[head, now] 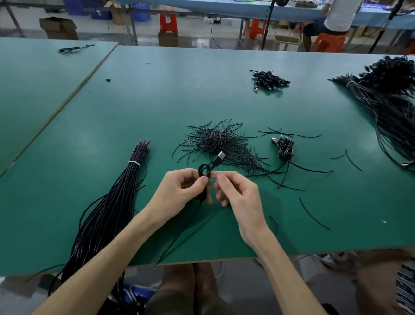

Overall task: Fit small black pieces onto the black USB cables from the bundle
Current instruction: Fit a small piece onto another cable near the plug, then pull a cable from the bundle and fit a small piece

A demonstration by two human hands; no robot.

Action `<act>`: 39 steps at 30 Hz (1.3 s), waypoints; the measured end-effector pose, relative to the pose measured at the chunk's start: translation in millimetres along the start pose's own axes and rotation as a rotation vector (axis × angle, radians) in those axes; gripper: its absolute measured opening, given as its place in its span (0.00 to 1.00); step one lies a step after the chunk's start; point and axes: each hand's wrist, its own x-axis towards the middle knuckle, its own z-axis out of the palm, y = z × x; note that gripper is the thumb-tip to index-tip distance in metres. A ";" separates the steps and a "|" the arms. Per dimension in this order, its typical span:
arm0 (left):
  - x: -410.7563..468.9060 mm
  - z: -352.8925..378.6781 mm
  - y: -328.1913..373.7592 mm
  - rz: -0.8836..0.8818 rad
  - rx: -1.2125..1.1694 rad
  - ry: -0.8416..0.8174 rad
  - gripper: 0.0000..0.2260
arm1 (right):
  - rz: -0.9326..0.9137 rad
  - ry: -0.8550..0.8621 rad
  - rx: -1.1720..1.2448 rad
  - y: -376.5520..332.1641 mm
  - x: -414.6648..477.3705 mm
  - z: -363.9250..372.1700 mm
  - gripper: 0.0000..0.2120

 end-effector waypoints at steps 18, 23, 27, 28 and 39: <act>36.2 -14.5 18.5 -0.350 -0.371 0.010 0.14 | 0.022 -0.049 -0.160 0.6 1.2 7.5 0.05; 95.1 10.7 55.8 -0.362 -0.081 -0.004 0.14 | 0.062 -0.033 -0.145 3.6 2.0 9.1 0.05; 137.7 60.0 69.8 -0.400 -0.063 -0.009 0.14 | 0.019 -0.026 -0.178 3.4 1.9 8.1 0.09; 145.9 72.5 68.9 -0.395 -0.040 0.002 0.14 | 0.013 -0.025 -0.181 3.6 1.6 8.0 0.08; 152.1 123.9 36.8 -0.374 0.135 -0.085 0.19 | 0.030 0.030 -0.224 7.6 4.7 3.1 0.18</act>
